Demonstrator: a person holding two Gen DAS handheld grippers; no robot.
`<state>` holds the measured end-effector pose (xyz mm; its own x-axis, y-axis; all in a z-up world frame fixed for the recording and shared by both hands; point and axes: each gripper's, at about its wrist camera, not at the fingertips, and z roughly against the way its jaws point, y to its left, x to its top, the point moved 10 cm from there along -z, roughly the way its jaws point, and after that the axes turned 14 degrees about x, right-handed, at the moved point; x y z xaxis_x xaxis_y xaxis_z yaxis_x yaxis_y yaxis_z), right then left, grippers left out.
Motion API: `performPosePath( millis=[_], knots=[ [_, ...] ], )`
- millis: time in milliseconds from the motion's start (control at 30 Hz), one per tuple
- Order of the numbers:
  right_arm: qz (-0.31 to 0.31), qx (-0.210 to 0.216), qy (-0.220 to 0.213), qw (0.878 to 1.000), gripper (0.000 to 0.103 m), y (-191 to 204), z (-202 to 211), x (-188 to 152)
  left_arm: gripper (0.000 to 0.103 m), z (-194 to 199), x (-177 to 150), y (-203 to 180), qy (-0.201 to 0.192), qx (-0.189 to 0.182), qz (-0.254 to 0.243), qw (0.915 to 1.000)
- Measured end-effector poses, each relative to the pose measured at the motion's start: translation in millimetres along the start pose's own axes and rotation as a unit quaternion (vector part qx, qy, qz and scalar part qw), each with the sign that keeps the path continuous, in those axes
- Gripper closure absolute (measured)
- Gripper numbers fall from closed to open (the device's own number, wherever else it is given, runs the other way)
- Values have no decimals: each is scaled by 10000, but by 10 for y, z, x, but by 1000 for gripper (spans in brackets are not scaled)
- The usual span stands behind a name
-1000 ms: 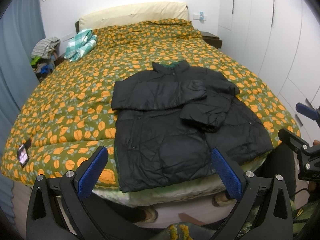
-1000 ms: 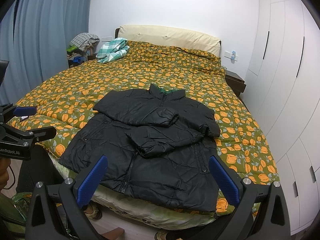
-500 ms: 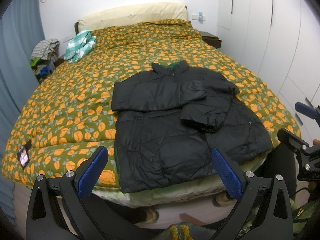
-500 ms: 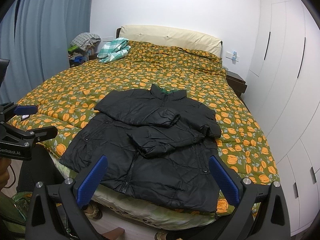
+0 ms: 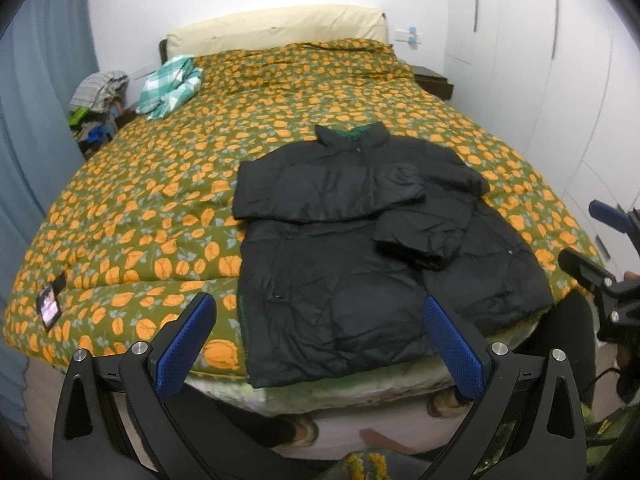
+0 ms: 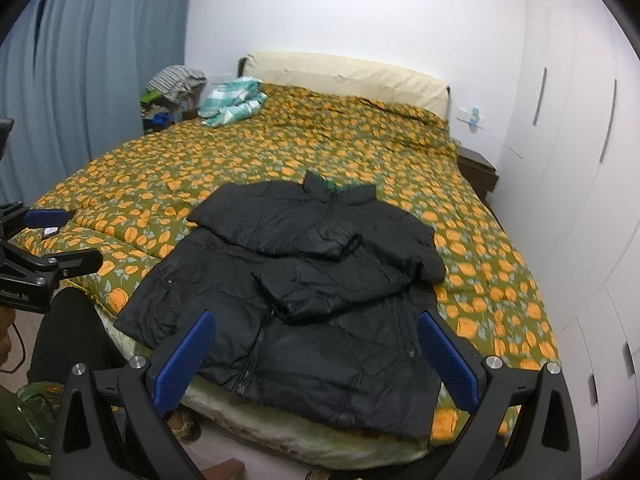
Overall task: Fold large clothes
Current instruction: 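Grasp the folded-over jacket sleeve with the right gripper and pull it outward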
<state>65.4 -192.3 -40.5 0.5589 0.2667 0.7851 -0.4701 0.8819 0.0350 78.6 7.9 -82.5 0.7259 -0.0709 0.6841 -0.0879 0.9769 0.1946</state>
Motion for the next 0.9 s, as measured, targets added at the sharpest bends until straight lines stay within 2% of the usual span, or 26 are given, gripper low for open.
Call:
performPosePath(
  millis=[133,233,333,467,500,533,567,600,667,767,833,900],
  knots=[
    [625,431,448,9961,0,11,-425,-48,0,-46,-21,53,103,-8,77,9999],
    [1383,568,833,9852,0,74,-937,-117,0,-23,-28,46,75,-2,62,10000],
    [1892,775,957,9742,0,162,-1441,-98,0,-15,-35,42,79,12,40,10000],
    [2054,810,1406,9651,2,95,-2194,-168,0,-9,-46,92,109,103,48,9999],
    [2025,801,1547,9637,8,46,-2321,-212,0,-10,-51,126,106,139,64,9998],
    [1995,764,1650,9629,19,-2,-2399,-253,0,-12,-62,157,120,171,82,9997],
    [1891,789,1816,9618,57,-82,-2464,-293,0,-19,-77,182,146,197,103,9996],
    [1714,934,1817,9638,84,-91,-2418,-306,0,-34,-95,210,179,224,127,9995],
    [1313,841,1433,9773,91,-229,-2140,-114,0,-89,-129,253,273,259,169,9991],
    [654,705,634,9933,93,-608,-1399,301,0,-195,-154,244,430,208,202,9987],
    [180,455,126,9987,93,-998,-884,544,1,-261,-136,188,481,127,176,9986],
    [-338,151,-367,9986,93,-1455,-349,714,1,-253,-108,114,430,106,103,9990]
  ],
)
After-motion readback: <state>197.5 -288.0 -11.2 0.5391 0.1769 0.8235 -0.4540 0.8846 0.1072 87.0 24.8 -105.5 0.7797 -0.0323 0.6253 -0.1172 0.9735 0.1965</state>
